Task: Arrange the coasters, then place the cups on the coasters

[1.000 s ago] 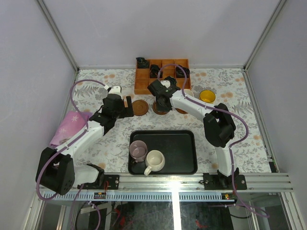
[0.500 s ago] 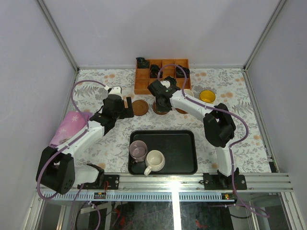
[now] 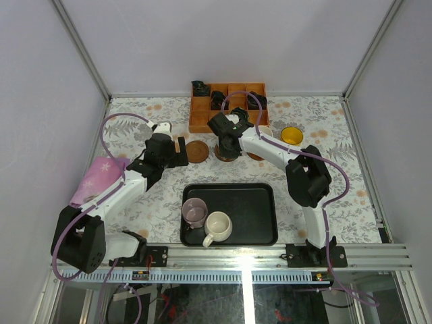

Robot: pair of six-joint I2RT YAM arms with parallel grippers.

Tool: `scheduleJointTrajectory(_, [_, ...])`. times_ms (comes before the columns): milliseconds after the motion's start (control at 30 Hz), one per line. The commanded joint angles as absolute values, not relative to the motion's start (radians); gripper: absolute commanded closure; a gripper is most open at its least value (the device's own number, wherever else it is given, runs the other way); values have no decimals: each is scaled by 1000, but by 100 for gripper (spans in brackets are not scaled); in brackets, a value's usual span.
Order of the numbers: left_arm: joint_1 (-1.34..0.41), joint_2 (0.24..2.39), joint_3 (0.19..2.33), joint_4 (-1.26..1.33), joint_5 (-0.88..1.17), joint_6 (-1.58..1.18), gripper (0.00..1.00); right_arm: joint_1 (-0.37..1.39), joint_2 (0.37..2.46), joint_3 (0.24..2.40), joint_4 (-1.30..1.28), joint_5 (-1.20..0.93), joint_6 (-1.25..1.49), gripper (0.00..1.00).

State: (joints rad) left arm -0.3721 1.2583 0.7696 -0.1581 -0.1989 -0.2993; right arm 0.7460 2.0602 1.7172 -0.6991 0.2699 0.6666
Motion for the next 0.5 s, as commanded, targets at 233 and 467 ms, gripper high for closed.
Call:
scheduleJointTrajectory(233, [-376, 1258, 757, -108, -208, -291, 12, 744, 2039, 1728, -689, 290, 689, 100])
scheduleJointTrajectory(467, [-376, 1257, 756, -106, -207, -293, 12, 744, 2043, 1722, -685, 281, 692, 100])
